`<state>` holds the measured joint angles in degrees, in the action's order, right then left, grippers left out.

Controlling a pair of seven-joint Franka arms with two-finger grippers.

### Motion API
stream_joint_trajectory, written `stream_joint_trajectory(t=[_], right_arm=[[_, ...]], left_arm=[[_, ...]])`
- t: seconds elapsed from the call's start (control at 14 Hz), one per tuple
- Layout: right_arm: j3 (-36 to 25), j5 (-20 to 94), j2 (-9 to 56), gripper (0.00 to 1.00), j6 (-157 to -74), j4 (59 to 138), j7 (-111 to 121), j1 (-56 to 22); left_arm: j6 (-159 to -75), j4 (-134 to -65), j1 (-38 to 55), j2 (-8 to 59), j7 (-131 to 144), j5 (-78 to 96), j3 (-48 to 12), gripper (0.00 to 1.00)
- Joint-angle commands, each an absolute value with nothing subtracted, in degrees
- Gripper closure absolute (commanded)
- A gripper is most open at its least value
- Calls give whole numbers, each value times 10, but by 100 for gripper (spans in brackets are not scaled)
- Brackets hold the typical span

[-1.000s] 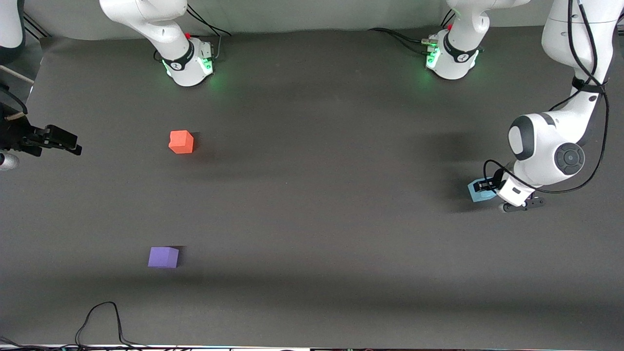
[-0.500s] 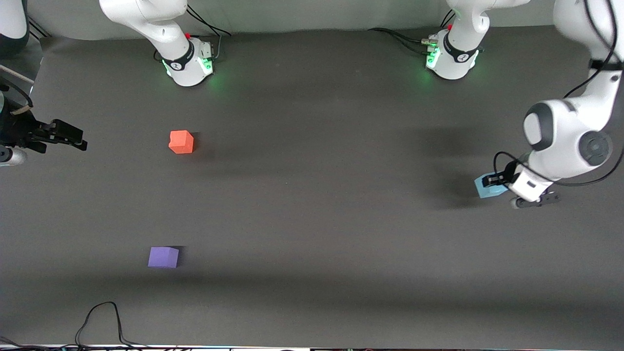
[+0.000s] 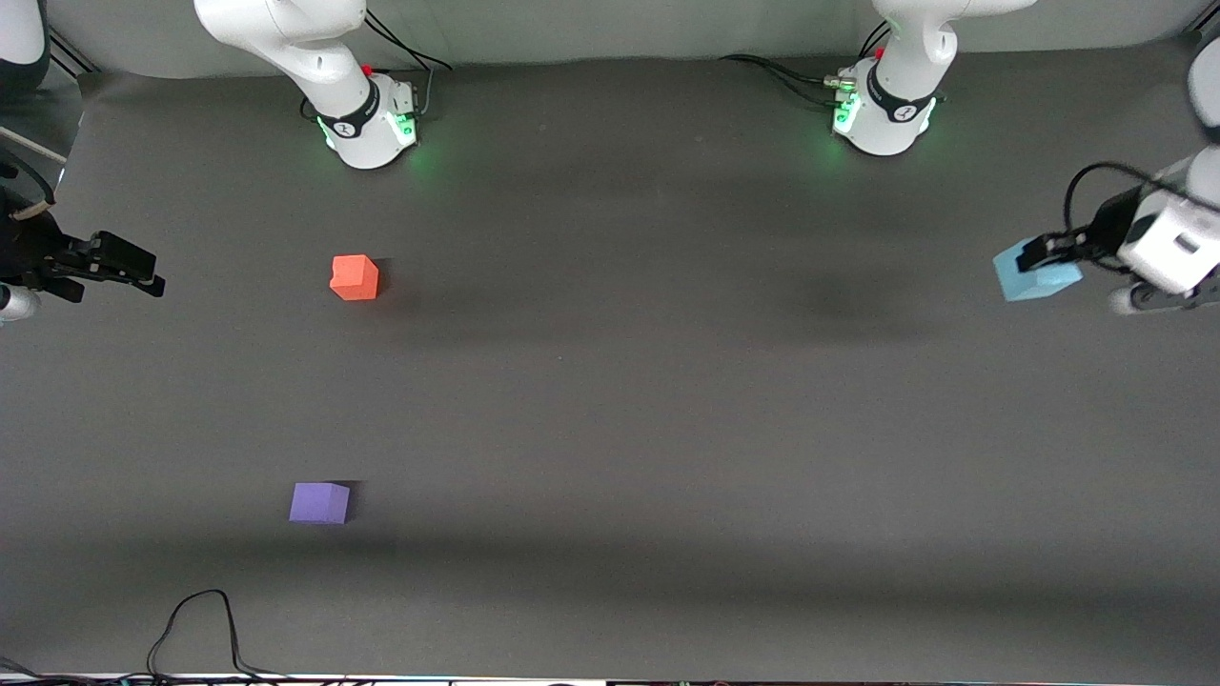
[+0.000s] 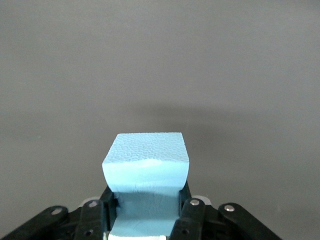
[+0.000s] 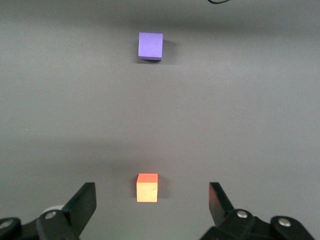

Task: Place blue block between orange and purple blocks
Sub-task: 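Lift the blue block with the left gripper and carry it to mid-table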

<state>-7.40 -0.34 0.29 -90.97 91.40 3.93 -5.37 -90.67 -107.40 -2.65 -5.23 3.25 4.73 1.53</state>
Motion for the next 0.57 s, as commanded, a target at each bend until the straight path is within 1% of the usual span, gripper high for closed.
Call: stream_joint_trajectory(t=[0.0, 0.14, 0.21, 0.36, 0.5], right_arm=[[-76, 4, 1, 0, -912, 910, 40, -57], [-76, 4, 10, 0, -915, 909, 43, -55], [-76, 11, 17, 0, -918, 910, 47, -54], [-87, 48, 20, 0, -920, 911, 50, -49], [-90, 46, 16, 0, -918, 913, 58, -50]], left_arm=[[-835, -985, -11, -33, 86, 39, -9, 81], [-835, -969, 0, -31, 159, 40, -52, 81], [-839, -962, 7, -26, 205, 40, -84, 81], [-850, -927, 22, 8, 317, 47, -155, 81], [-870, -887, 43, 53, 417, 47, -217, 81]])
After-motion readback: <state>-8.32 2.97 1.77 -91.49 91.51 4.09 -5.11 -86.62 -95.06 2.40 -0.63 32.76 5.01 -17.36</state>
